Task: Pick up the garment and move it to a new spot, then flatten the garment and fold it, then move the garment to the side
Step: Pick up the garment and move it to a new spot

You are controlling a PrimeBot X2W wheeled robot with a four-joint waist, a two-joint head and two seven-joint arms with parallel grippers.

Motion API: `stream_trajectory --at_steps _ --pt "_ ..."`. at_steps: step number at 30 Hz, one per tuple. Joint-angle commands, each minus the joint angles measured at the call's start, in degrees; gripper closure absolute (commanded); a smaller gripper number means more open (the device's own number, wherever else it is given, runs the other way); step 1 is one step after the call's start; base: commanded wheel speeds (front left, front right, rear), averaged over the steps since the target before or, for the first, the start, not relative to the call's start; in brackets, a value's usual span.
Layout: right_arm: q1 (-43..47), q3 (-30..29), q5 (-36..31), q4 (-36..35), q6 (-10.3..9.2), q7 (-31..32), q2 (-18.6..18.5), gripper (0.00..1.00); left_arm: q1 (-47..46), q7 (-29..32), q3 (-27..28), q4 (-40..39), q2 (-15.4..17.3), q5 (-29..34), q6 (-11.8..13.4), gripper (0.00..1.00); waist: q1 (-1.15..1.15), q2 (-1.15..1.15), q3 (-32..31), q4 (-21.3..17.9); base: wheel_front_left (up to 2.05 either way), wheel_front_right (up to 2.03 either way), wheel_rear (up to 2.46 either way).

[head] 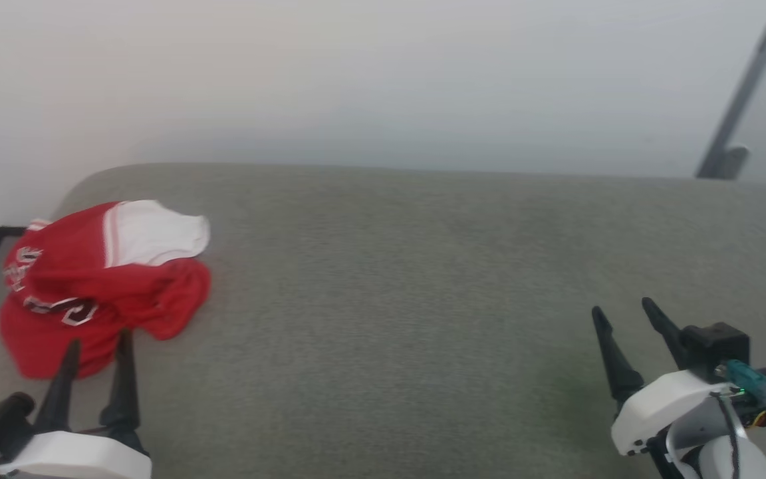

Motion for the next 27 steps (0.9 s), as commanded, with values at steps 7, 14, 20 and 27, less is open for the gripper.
stream_trajectory --at_steps 7,14,20,27 --pt "-1.3 3.1 0.7 0.8 -0.02 0.2 0.2 0.00 1.1 1.5 1.8 -1.9 0.9 -1.4 1.8 0.00 0.00 0.00 -1.4 7.1 0.00 0.00 0.00" --pt "-2.4 6.4 1.6 1.7 -0.03 0.2 0.3 0.00 1.5 2.0 2.1 -3.1 1.2 -1.7 2.6 0.00 0.00 0.00 -2.1 11.2 0.00 0.00 0.00" --pt "-2.6 6.9 2.0 2.3 -0.03 -0.3 0.3 0.00 1.6 2.7 1.9 -3.8 0.9 -2.1 3.2 0.00 0.00 0.00 -2.2 13.4 0.00 0.00 0.00" --pt "-2.4 6.4 2.1 1.6 -0.03 -0.2 -0.4 0.00 -0.4 3.2 0.9 -3.6 0.4 -2.3 3.4 0.00 0.00 0.00 -1.1 14.8 0.00 0.00 0.00"
